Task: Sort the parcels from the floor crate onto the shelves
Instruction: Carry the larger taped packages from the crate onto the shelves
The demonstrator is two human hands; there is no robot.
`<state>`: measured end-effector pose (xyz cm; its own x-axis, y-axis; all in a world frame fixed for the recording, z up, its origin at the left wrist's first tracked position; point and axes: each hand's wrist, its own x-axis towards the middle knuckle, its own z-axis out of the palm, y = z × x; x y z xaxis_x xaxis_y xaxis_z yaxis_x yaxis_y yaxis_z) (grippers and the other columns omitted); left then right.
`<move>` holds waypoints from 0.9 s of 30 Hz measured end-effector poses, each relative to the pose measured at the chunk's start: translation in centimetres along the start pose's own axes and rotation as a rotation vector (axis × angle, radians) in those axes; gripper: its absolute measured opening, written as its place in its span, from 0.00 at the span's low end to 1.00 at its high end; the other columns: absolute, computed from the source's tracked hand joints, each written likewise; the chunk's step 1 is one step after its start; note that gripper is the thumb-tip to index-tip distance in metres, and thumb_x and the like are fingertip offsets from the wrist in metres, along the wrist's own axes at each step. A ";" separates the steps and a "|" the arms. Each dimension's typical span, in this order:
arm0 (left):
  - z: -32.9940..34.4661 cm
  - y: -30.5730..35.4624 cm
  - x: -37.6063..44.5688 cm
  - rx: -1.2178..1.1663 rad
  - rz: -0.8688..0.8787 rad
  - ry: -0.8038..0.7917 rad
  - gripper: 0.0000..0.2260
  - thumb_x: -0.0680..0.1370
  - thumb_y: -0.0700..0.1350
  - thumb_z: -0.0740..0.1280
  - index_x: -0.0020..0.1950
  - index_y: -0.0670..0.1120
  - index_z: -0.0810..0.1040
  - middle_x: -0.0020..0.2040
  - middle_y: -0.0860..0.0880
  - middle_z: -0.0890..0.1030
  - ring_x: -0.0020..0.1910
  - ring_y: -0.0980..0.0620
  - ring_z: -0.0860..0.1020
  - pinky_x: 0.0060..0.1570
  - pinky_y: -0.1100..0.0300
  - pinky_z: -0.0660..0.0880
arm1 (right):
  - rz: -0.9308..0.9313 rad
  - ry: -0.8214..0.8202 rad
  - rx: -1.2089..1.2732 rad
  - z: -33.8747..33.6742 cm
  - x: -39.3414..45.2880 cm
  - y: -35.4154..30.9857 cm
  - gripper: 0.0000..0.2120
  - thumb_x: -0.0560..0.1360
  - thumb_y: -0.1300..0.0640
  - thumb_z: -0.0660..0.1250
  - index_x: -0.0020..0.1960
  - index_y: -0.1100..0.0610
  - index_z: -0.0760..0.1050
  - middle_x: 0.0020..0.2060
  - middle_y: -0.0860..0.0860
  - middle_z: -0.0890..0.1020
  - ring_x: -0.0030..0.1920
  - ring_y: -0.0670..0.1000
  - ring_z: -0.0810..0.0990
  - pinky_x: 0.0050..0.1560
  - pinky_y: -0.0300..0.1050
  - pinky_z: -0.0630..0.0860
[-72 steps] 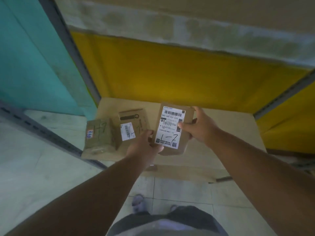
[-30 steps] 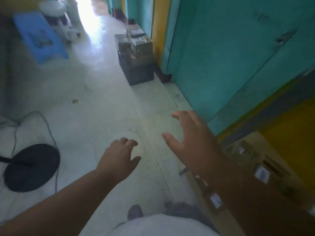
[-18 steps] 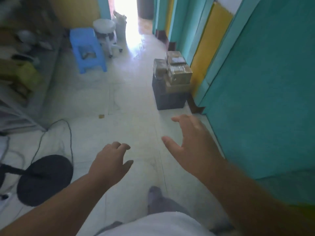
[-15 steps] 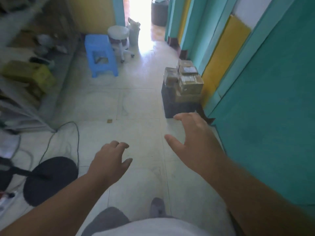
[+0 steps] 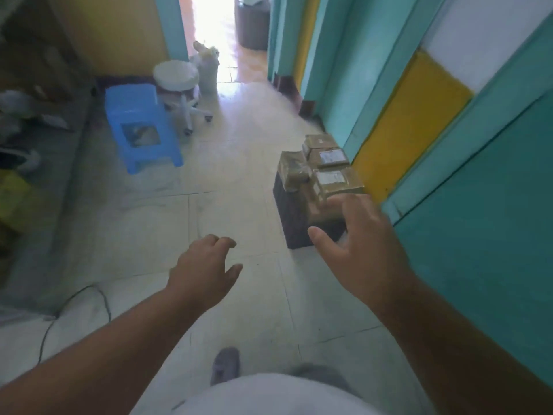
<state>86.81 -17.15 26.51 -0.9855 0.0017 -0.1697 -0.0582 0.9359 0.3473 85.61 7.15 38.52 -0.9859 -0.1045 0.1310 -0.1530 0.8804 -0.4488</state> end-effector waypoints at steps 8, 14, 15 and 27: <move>-0.3 6.6 21.3 0.048 0.245 -0.130 0.22 0.79 0.59 0.64 0.71 0.54 0.70 0.68 0.50 0.74 0.65 0.46 0.72 0.62 0.50 0.74 | 0.233 0.116 -0.091 0.4 14.1 8.2 0.23 0.74 0.42 0.69 0.65 0.52 0.73 0.57 0.51 0.78 0.56 0.49 0.74 0.49 0.42 0.71; -3.0 9.3 34.6 0.121 0.250 -0.154 0.23 0.79 0.59 0.63 0.72 0.55 0.68 0.70 0.51 0.73 0.67 0.47 0.71 0.64 0.51 0.73 | 0.228 0.086 -0.089 0.1 29.6 12.7 0.24 0.76 0.43 0.68 0.68 0.52 0.71 0.61 0.52 0.76 0.60 0.52 0.74 0.57 0.47 0.75; -3.7 9.4 36.8 0.119 0.243 -0.144 0.23 0.79 0.59 0.63 0.72 0.55 0.68 0.70 0.51 0.73 0.67 0.47 0.71 0.65 0.51 0.73 | 0.222 0.090 -0.086 0.0 32.3 13.0 0.24 0.76 0.43 0.68 0.68 0.52 0.71 0.62 0.52 0.76 0.61 0.52 0.74 0.58 0.47 0.73; -1.8 11.9 66.8 0.158 0.476 -0.352 0.21 0.80 0.56 0.64 0.72 0.54 0.69 0.67 0.51 0.75 0.66 0.49 0.72 0.63 0.54 0.72 | 0.485 0.098 -0.095 6.9 53.3 19.6 0.25 0.75 0.43 0.68 0.67 0.54 0.71 0.60 0.54 0.76 0.58 0.53 0.73 0.55 0.48 0.74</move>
<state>20.02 -6.50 20.99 -0.7838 0.5237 -0.3336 0.4268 0.8446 0.3233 29.63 15.59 30.58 -0.9303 0.3666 0.0117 0.3323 0.8559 -0.3963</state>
